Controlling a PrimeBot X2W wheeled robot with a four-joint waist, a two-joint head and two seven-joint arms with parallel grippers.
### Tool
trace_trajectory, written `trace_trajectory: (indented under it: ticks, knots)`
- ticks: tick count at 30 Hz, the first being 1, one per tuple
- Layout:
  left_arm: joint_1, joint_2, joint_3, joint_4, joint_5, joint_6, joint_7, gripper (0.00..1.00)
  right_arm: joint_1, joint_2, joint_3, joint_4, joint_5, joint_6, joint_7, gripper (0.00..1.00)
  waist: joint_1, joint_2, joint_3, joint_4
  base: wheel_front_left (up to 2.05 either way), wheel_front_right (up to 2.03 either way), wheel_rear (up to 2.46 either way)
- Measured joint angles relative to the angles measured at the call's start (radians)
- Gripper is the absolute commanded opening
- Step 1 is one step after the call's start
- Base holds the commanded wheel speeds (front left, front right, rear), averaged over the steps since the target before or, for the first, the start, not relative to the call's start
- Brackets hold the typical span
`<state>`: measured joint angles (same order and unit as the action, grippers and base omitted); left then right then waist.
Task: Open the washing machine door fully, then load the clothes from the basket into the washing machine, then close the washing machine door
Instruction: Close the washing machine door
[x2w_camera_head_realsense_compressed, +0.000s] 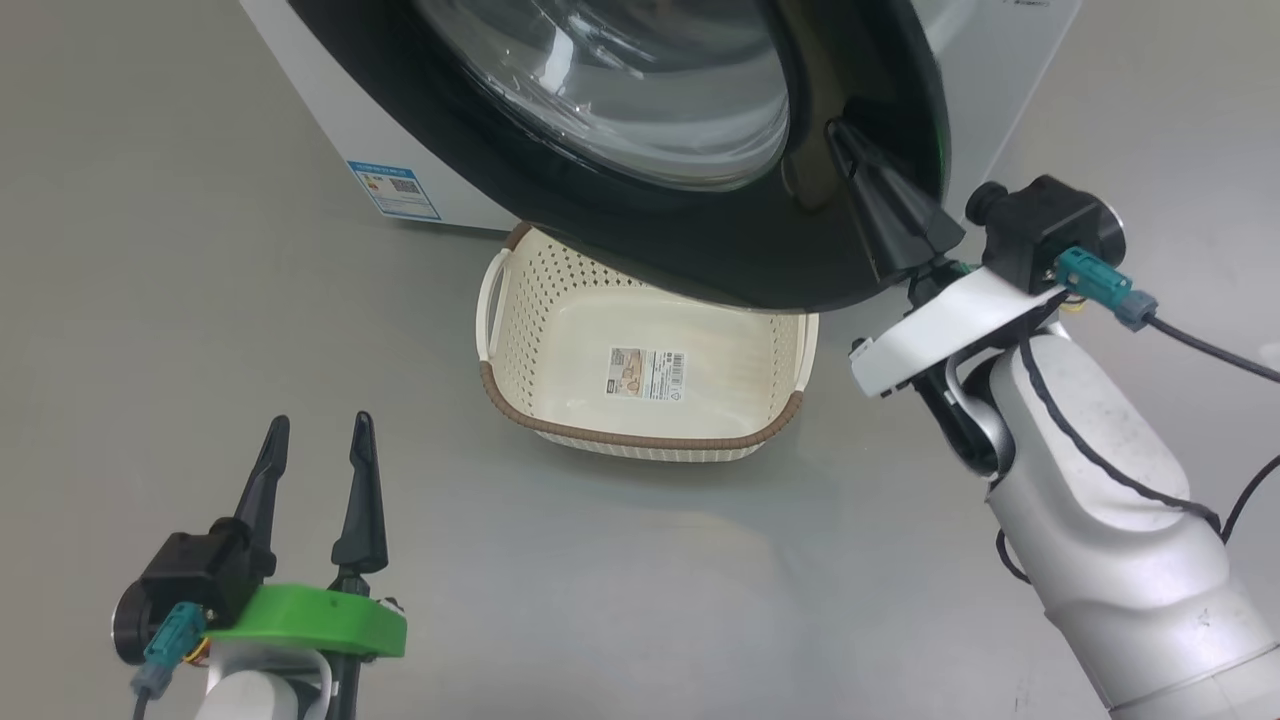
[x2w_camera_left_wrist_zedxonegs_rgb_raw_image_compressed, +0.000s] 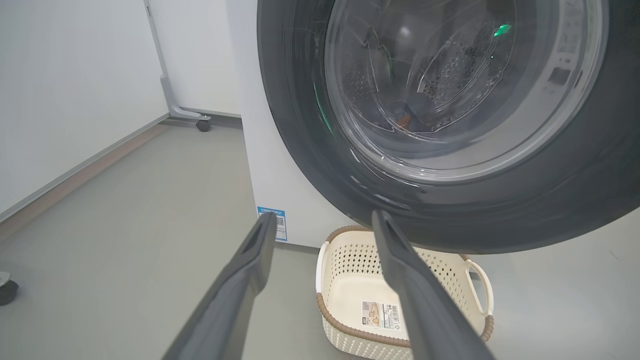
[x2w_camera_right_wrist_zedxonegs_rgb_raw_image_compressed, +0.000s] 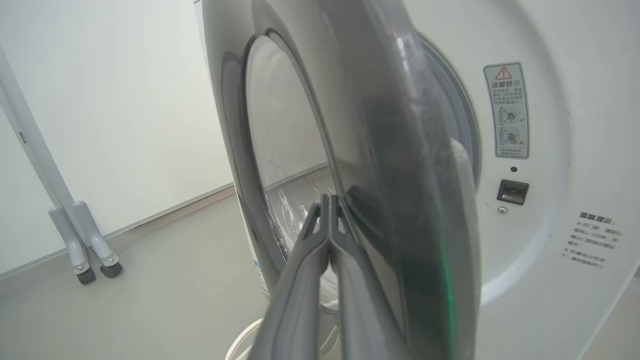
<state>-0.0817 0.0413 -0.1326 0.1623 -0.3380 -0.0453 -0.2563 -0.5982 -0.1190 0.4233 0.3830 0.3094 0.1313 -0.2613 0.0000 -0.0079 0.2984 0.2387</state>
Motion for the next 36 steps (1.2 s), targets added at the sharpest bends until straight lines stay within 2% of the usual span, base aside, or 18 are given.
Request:
trace_trajectory:
  ticks: [8, 21, 28, 36]
  knots:
    - [-0.049, -0.002, -0.032, -0.026, -0.013, -0.009, 0.000, 1.00, -0.106, -0.015, -0.042, 0.009, -0.022, 0.000, 0.000, 0.00, 0.0000, 0.0000, 0.064, 0.004, 0.00, 0.00, 0.00]
    - [-0.128, -0.004, -0.091, -0.060, -0.031, -0.031, 0.000, 1.00, -0.309, -0.083, -0.107, 0.046, -0.070, -0.001, 0.000, 0.00, 0.0000, 0.0000, 0.204, 0.021, 0.00, 0.00, 0.00]
    - [-0.212, -0.011, -0.136, -0.075, -0.053, -0.035, 0.000, 1.00, -0.390, -0.150, -0.160, 0.090, -0.086, -0.009, -0.001, 0.00, 0.0001, 0.0000, 0.263, 0.058, 0.00, 0.00, 0.00]
    - [-0.225, -0.013, -0.131, -0.070, -0.063, -0.035, 0.000, 1.00, -0.410, -0.149, -0.163, 0.138, -0.102, -0.009, -0.002, 0.00, 0.0001, 0.0000, 0.286, 0.108, 0.00, 0.00, 0.00]
